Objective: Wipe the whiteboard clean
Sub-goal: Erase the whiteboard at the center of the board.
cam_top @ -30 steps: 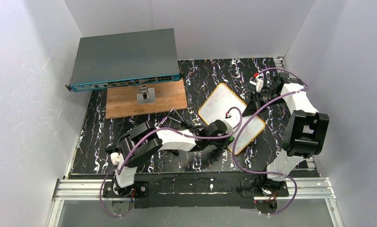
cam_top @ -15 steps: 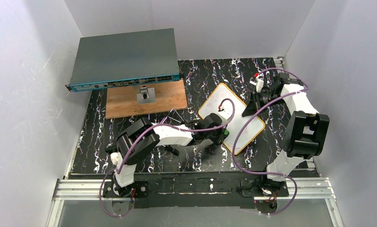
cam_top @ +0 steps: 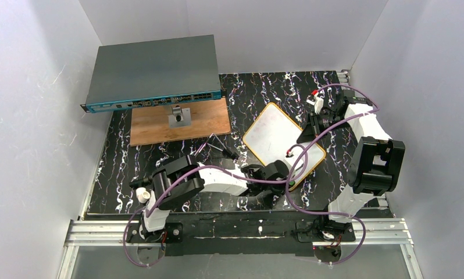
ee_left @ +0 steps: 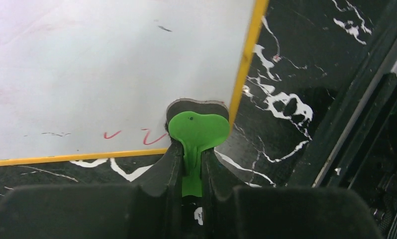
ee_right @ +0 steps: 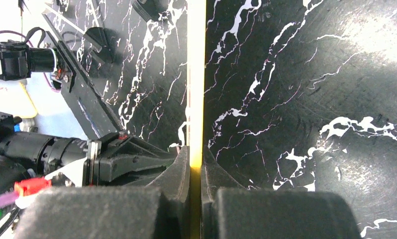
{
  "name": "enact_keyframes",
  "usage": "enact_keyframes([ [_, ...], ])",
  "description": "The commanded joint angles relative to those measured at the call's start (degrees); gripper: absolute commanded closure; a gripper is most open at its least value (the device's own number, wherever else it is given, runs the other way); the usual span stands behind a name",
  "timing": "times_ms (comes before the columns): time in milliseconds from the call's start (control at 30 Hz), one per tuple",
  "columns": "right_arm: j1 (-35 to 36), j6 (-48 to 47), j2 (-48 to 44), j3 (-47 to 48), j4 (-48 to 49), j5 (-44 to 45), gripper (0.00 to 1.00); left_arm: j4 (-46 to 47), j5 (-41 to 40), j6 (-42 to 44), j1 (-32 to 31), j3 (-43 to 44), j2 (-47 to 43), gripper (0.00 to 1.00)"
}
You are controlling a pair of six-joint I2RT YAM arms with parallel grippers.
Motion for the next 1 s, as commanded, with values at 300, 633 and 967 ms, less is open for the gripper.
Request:
enact_keyframes([
  [300, 0.8, 0.3, -3.0, -0.8, 1.9, -7.0, 0.99, -0.8, 4.1, -1.3, 11.0, -4.8, -3.1, 1.0],
  [633, -3.8, 8.8, -2.7, -4.1, 9.0, -6.8, 0.99, -0.8, 18.0, 4.2, 3.2, -1.5, 0.4, 1.0],
  [967, -3.8, 8.7, -3.4, -4.2, 9.0, -7.7, 0.99, -12.3, 10.5, -3.3, 13.7, -0.7, 1.4, 1.0],
])
